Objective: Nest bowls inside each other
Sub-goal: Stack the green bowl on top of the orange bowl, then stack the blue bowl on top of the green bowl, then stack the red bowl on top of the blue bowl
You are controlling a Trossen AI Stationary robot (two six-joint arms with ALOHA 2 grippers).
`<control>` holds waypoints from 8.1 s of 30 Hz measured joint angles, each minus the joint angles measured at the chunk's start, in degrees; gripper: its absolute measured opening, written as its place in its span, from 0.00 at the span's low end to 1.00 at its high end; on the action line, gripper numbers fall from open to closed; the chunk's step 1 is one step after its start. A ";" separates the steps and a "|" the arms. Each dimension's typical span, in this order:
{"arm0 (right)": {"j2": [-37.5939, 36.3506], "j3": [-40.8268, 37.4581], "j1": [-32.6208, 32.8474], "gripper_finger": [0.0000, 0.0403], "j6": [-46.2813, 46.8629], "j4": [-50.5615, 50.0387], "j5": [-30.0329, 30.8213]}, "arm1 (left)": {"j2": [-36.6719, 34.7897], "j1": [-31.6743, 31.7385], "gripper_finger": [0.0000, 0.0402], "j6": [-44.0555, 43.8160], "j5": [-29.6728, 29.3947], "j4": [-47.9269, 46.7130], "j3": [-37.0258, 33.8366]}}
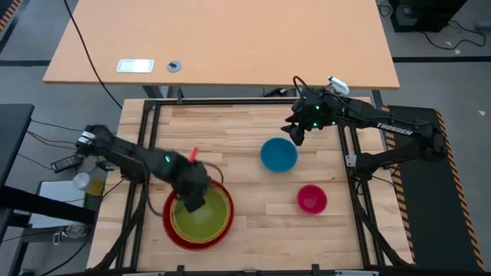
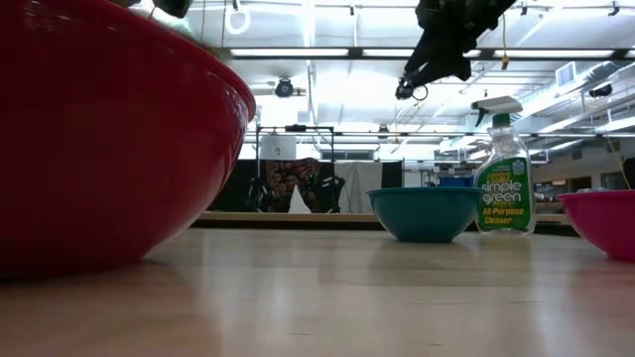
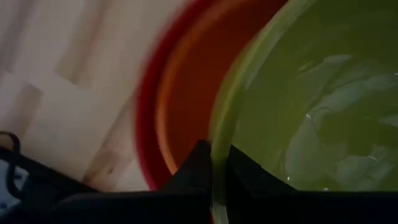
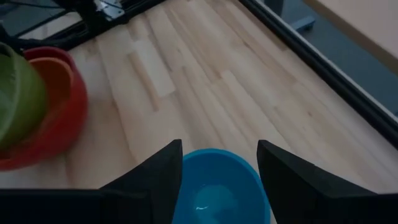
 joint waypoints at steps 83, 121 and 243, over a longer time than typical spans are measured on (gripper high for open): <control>9.48 -6.58 -10.26 0.53 -6.78 -2.25 -0.06 | -1.84 -4.71 0.50 20.37 -10.60 7.33 -3.18; 25.45 -1.84 -5.21 0.07 -4.64 -12.65 -11.15 | -22.93 11.38 0.50 23.30 -16.33 8.80 -3.48; 11.39 -23.06 33.92 0.26 4.16 -13.17 0.15 | -29.29 -5.44 0.50 12.76 -7.10 38.19 -25.93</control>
